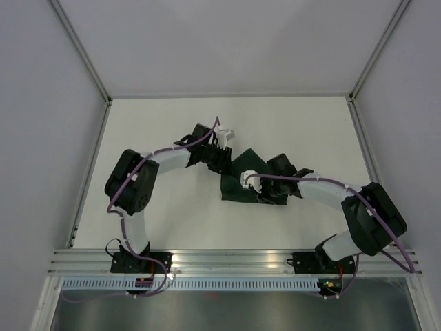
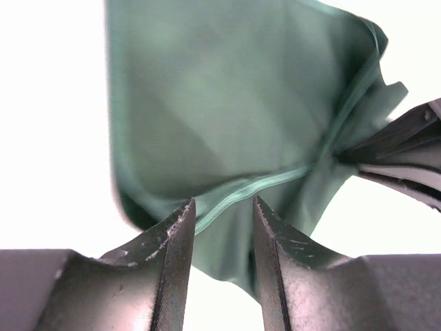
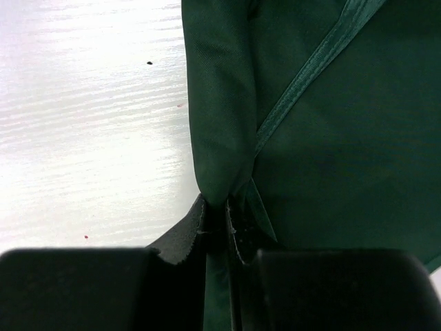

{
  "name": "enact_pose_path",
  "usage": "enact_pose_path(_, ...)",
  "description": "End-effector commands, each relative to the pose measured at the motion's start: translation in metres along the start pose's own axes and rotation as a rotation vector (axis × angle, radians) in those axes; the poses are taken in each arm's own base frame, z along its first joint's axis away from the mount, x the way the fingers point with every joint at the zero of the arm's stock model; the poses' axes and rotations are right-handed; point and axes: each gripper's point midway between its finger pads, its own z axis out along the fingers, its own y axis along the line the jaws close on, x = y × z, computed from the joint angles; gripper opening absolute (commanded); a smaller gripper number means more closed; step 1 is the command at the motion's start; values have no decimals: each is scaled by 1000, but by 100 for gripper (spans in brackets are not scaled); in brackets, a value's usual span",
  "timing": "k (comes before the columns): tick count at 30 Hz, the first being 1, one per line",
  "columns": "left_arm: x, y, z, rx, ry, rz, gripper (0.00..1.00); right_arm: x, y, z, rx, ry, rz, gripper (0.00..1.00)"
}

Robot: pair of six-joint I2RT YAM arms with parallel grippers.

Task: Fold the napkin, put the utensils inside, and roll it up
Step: Roll the napkin at the center of the board.

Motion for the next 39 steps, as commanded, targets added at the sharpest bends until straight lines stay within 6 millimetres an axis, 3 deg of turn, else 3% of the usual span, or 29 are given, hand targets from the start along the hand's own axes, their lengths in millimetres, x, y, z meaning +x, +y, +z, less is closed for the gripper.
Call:
enact_pose_path(1, -55, 7, -32, -159, -276, 3, 45, 23, 33, 0, -233, 54, 116, 2)
enact_pose_path(2, -71, 1, -45, -170, -352, 37, 45, 26, 28, -2, -244, 50, 143, 2)
enact_pose_path(3, -63, 9, -48, -219, -370, 23, 45, 34, 35, -2, -301, 73, 175, 2)
enact_pose_path(4, -64, 9, -53, -235, -397, 23, 45, 25, 27, -3, -315, 50, 177, 2)
enact_pose_path(5, -73, 5, -65, -254, -451, 43, 45, 27, 22, -4, -330, 48, 204, 2)
enact_pose_path(6, -69, 4, -66, -252, -485, 60, 46, 36, 29, -3, -389, 78, 239, 2)
enact_pose_path(8, -74, -5, -79, -259, -551, 105, 46, 30, 16, -3, -416, 61, 263, 1)
enact_pose_path(9, -61, -7, -75, -265, -544, 120, 46, 38, 24, 0, -473, 89, 312, 1)
enact_pose_path(10, -69, -13, -81, -281, -589, 191, 46, 35, 11, 0, -471, 73, 310, 1)
enact_pose_path(11, -69, -10, -85, -335, -614, 217, 46, 35, 10, 1, -491, 68, 325, 1)
enact_pose_path(12, -66, -24, -85, -332, -635, 272, 46, 42, 15, 3, -535, 90, 370, 1)
enact_pose_path(14, -64, -27, -86, -404, -642, 370, 47, 40, 1, 5, -534, 78, 382, 0)
enact_pose_path(15, -59, -41, -79, -390, -631, 409, 47, 45, 4, 6, -569, 94, 415, 1)
enact_pose_path(17, -54, -59, -69, -410, -598, 539, 48, 43, -6, 7, -575, 80, 425, 0)
enact_pose_path(20, -41, -85, -51, -395, -554, 704, 61, 45, -10, 9, -606, 84, 468, 1)
enact_pose_path(23, -28, -97, -30, -386, -471, 831, 64, 48, -15, 13, -601, 92, 486, 0)
enact_pose_path(30, -4, -100, 14, -391, -279, 1135, 66, 53, -16, 17, -600, 103, 498, 0)
enact_pose_path(33, 4, -101, 26, -363, -245, 1184, 73, 57, -17, 19, -601, 112, 505, 1)
enact_pose_path(39, 14, -105, 42, -327, -209, 1239, 74, 58, -18, 19, -610, 109, 515, 1)
